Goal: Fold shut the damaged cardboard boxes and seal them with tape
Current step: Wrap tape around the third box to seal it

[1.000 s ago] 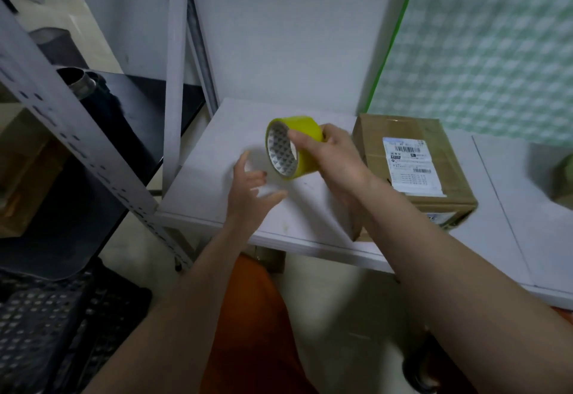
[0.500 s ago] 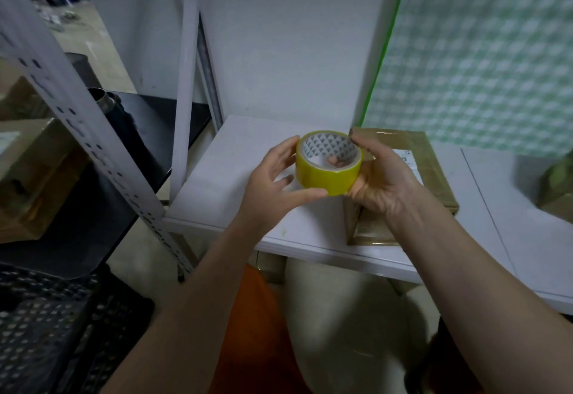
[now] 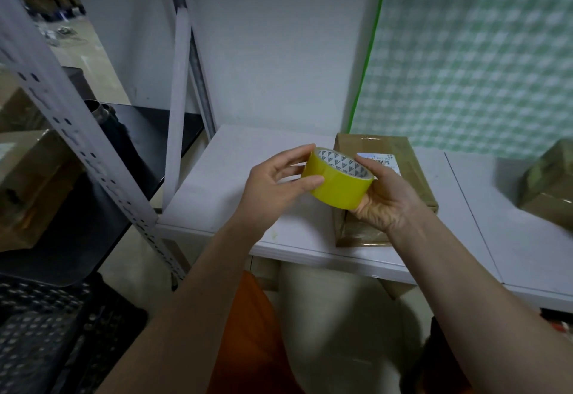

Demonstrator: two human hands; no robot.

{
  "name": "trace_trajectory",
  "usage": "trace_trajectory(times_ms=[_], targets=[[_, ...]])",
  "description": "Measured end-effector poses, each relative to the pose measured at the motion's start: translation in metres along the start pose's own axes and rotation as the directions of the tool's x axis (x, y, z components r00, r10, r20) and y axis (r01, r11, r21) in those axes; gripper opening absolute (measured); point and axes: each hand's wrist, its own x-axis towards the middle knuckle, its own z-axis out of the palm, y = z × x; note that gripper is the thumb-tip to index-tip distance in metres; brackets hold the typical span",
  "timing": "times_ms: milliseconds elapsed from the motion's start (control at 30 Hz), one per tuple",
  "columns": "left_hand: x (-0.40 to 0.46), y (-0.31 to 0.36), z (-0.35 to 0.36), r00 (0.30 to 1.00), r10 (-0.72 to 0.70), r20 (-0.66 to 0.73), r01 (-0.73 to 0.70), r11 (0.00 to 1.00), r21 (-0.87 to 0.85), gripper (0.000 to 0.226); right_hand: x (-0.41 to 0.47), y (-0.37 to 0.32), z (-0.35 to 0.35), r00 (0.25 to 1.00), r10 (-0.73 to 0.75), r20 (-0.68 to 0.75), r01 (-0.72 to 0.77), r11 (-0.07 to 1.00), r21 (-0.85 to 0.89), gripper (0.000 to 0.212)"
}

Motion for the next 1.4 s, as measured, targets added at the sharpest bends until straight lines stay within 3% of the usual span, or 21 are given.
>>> trace_trajectory(times_ms=[133, 200, 267, 333, 400, 467, 567, 600, 667, 733, 833, 933, 1033, 1100, 1200, 1267, 1333, 1367, 1400], targets=[[-0.002, 0.001, 0.000, 0.997, 0.019, 0.079, -0.026, 0.996, 0.083, 0.057, -0.003, -0.001, -0.001, 1.000, 0.022, -0.021, -0.022, 1.000, 0.006, 0.037], [-0.003, 0.003, -0.001, 0.979, 0.082, 0.187, -0.129, 0.958, 0.258, 0.070, -0.004, -0.002, -0.001, 0.998, 0.061, -0.019, -0.061, 0.998, -0.016, 0.039], [-0.004, 0.004, -0.002, 0.956, 0.169, 0.242, -0.251, 0.896, 0.367, 0.064, -0.005, -0.003, -0.001, 0.997, 0.073, -0.015, -0.073, 0.997, -0.014, 0.038], [-0.003, 0.002, -0.002, 0.957, 0.228, 0.179, -0.287, 0.840, 0.460, 0.048, -0.006, -0.005, 0.001, 0.998, 0.062, 0.018, -0.063, 0.997, 0.038, 0.047], [-0.004, -0.003, 0.003, 0.979, 0.192, 0.073, -0.203, 0.845, 0.494, 0.039, -0.006, -0.008, 0.003, 0.996, 0.041, 0.084, -0.048, 0.995, 0.083, 0.068], [-0.005, -0.006, 0.013, 0.994, 0.106, -0.033, -0.085, 0.922, 0.377, 0.036, -0.007, -0.005, 0.010, 0.990, 0.006, 0.141, -0.002, 1.000, -0.030, 0.063], [-0.007, -0.003, 0.025, 0.993, -0.023, -0.114, 0.035, 0.993, 0.110, 0.012, -0.005, 0.001, 0.017, 0.988, -0.115, 0.104, 0.127, 0.984, -0.122, 0.029], [-0.007, -0.003, 0.025, 0.995, -0.043, -0.085, 0.048, 0.997, 0.057, 0.005, -0.004, 0.001, 0.017, 0.986, -0.144, 0.080, 0.152, 0.983, -0.105, 0.020], [-0.008, -0.002, 0.024, 0.998, -0.060, 0.034, 0.060, 0.998, 0.011, 0.021, -0.004, -0.001, 0.018, 0.983, -0.180, 0.037, 0.182, 0.982, -0.051, 0.012], [-0.009, -0.002, 0.024, 0.993, -0.061, 0.103, 0.059, 0.998, 0.018, 0.033, -0.003, -0.002, 0.018, 0.975, -0.222, -0.004, 0.222, 0.973, -0.057, 0.011], [-0.008, 0.001, 0.026, 1.000, -0.014, 0.023, 0.014, 1.000, -0.006, 0.028, -0.005, 0.005, 0.018, 0.945, -0.326, 0.001, 0.314, 0.911, -0.267, 0.008], [-0.003, -0.001, 0.029, 1.000, 0.019, 0.020, -0.019, 1.000, -0.014, 0.027, -0.006, 0.017, 0.020, 0.931, -0.364, -0.015, 0.325, 0.849, -0.418, 0.035], [-0.004, -0.005, 0.037, 0.997, 0.045, 0.056, -0.048, 0.998, 0.046, 0.030, -0.008, 0.021, 0.021, 0.933, -0.357, -0.048, 0.313, 0.869, -0.383, 0.028], [-0.006, -0.007, 0.040, 0.997, 0.055, 0.049, -0.057, 0.998, 0.036, 0.032, -0.008, 0.020, 0.019, 0.936, -0.352, 0.022, 0.337, 0.874, -0.350, 0.018], [-0.005, -0.005, 0.041, 0.999, 0.034, 0.007, -0.034, 0.999, -0.028, 0.036, -0.012, 0.019, 0.012, 0.929, -0.343, 0.143, 0.370, 0.880, -0.299, 0.026], [-0.005, -0.004, 0.042, 1.000, 0.024, 0.011, -0.023, 0.999, -0.038, 0.036, -0.015, 0.021, 0.009, 0.920, -0.365, 0.140, 0.391, 0.861, -0.325, 0.032], [-0.006, -0.003, 0.044, 0.999, 0.016, 0.033, -0.014, 0.999, -0.036, 0.038, -0.018, 0.020, 0.004, 0.861, -0.505, 0.056, 0.463, 0.733, -0.498, 0.047], [-0.006, -0.002, 0.045, 0.999, 0.010, 0.044, -0.009, 0.999, -0.034, 0.039, -0.019, 0.019, 0.000, 0.767, -0.640, 0.050, 0.510, 0.559, -0.654, 0.055], [-0.006, -0.001, 0.045, 0.998, 0.006, 0.058, -0.004, 1.000, -0.028, 0.040, -0.019, 0.017, -0.003, 0.640, -0.757, 0.131, 0.537, 0.319, -0.781, 0.058]])
